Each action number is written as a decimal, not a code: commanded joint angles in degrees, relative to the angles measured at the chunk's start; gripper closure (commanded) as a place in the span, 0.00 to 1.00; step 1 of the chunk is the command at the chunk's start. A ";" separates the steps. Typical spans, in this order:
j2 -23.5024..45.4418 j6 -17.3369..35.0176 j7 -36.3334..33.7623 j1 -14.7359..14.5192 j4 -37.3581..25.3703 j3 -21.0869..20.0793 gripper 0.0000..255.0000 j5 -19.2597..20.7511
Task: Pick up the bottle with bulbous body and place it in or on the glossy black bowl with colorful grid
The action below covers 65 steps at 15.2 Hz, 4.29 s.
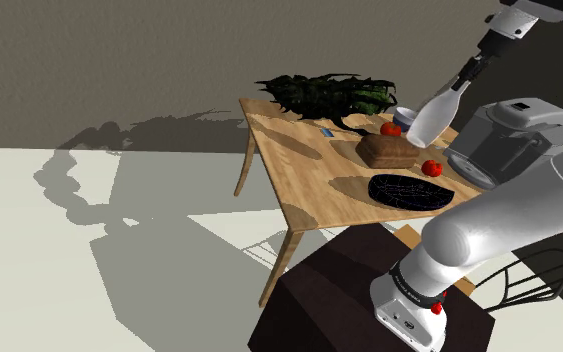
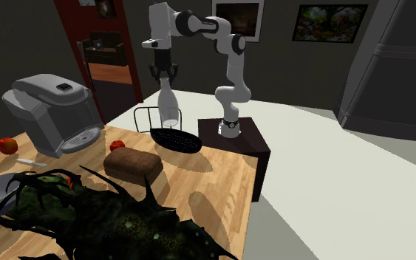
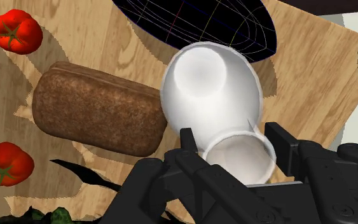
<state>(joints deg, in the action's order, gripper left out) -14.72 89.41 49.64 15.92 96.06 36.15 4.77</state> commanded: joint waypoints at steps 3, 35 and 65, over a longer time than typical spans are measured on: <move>-4.99 -2.92 2.18 1.77 1.20 0.45 1.00 2.87; -14.87 15.55 2.58 6.14 28.26 2.33 1.00 9.26; -15.38 11.41 2.78 6.22 24.62 1.48 0.00 9.04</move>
